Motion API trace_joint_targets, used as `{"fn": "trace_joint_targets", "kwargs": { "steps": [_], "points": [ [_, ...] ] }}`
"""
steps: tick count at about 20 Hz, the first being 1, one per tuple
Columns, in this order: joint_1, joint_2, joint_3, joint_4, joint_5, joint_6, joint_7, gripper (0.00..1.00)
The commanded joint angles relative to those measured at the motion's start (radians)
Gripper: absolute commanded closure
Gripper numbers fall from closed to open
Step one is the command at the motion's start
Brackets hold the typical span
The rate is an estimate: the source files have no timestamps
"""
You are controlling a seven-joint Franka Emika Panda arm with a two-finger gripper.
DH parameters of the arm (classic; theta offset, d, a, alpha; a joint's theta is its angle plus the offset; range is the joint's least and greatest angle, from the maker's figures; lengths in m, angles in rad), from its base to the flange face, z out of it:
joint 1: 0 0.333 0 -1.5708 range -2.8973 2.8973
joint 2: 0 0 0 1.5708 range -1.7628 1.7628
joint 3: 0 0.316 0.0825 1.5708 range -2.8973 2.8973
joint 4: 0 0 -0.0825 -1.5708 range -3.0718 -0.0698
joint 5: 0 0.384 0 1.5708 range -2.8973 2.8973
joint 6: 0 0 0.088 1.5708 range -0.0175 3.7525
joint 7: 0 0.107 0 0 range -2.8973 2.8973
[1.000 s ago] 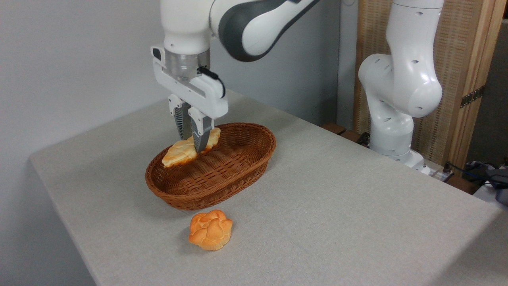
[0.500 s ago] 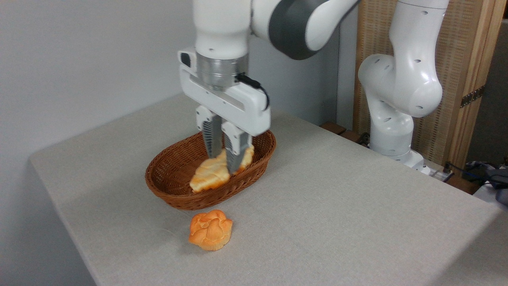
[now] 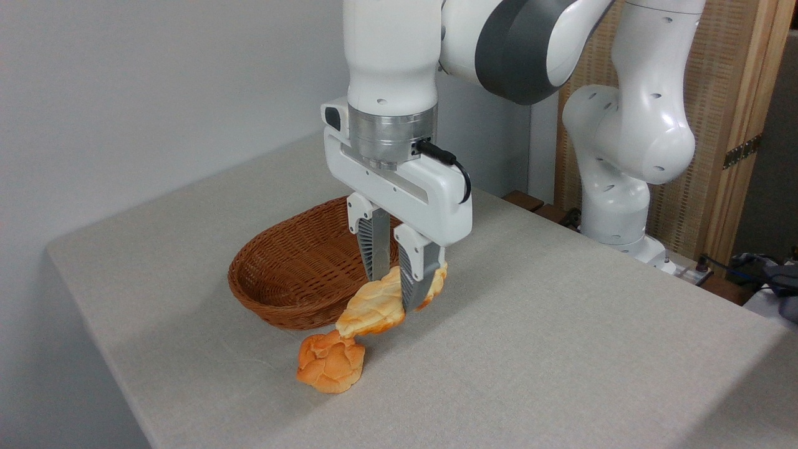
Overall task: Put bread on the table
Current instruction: 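Move the bread over the basket rim beside the orange roll, then open the gripper to release the bread onto the table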
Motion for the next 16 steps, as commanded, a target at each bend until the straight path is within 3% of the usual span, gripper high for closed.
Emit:
{"fn": "trace_joint_targets", "kwargs": {
  "steps": [1,12,14,16],
  "points": [
    [-0.012,0.001,0.008,0.003,0.015,-0.026,0.011,0.0],
    [-0.015,-0.006,-0.009,0.017,0.002,-0.024,-0.006,0.0],
    [-0.015,-0.006,-0.041,0.046,-0.001,-0.026,-0.021,0.0],
    [-0.017,-0.004,-0.098,0.08,-0.001,-0.026,-0.106,0.0]
  ]
}}
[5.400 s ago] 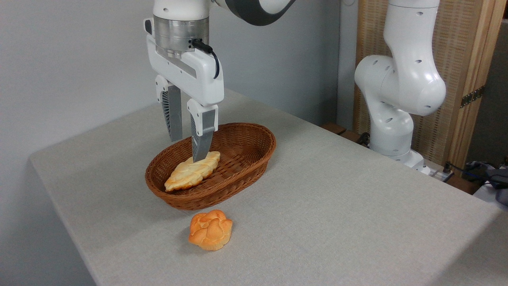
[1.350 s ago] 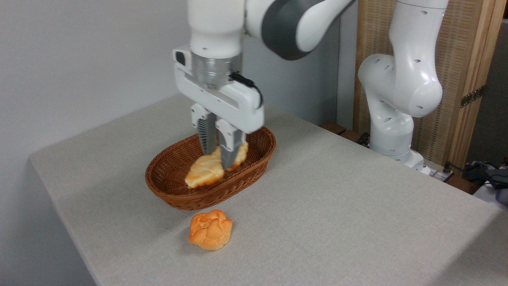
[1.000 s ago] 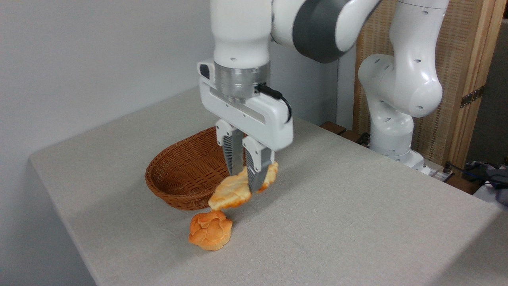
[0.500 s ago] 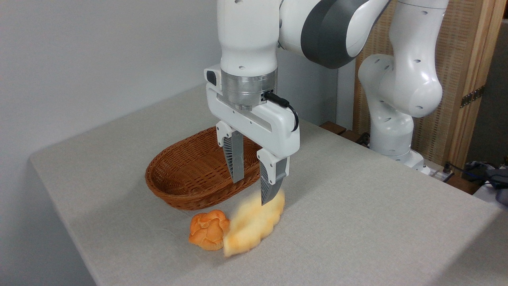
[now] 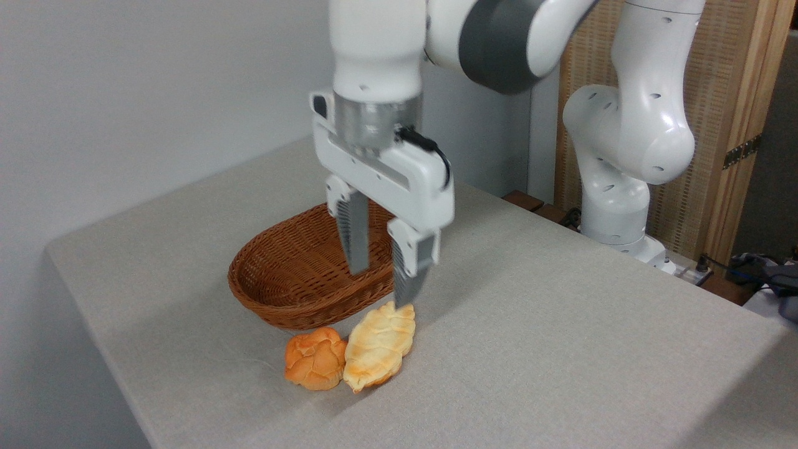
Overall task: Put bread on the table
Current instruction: 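Open the gripper to release the bread onto the table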
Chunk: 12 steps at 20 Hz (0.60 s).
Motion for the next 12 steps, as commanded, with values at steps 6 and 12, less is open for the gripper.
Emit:
{"fn": "trace_joint_targets", "kwargs": {
  "steps": [6,12],
  "points": [
    [-0.009,0.001,-0.199,0.064,-0.001,-0.022,-0.205,0.0],
    [-0.008,0.026,-0.256,0.064,-0.016,-0.022,-0.239,0.0]
  ]
}}
